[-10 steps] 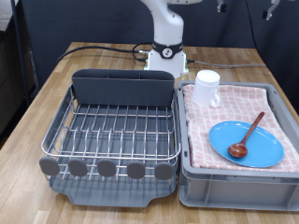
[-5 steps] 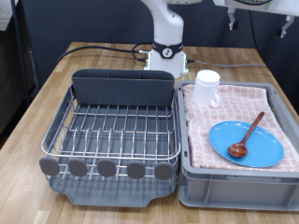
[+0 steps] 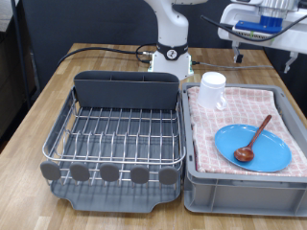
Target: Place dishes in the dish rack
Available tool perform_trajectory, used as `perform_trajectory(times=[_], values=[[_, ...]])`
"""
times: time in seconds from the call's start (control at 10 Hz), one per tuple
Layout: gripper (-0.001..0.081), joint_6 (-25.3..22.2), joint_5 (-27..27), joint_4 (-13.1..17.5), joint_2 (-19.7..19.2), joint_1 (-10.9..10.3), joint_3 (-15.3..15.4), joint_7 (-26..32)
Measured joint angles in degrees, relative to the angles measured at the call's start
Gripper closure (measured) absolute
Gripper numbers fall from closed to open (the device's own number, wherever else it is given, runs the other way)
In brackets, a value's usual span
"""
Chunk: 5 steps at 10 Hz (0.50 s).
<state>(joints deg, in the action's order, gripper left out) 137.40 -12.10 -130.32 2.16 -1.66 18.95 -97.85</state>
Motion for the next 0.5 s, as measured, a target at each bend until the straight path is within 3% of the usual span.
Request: perform_trajectory(times=[0.1,0.3,0.5], values=[[0.0004,2.1,0.0,-0.2,-1.4,0.0,-0.1,-1.4],[0.0004,1.9,-0.2,-0.3,-1.5,-0.1,0.1,-1.5],[0.0004,5.2,-3.0,-1.8,-2.8,-0.6,0.7,-6.2]])
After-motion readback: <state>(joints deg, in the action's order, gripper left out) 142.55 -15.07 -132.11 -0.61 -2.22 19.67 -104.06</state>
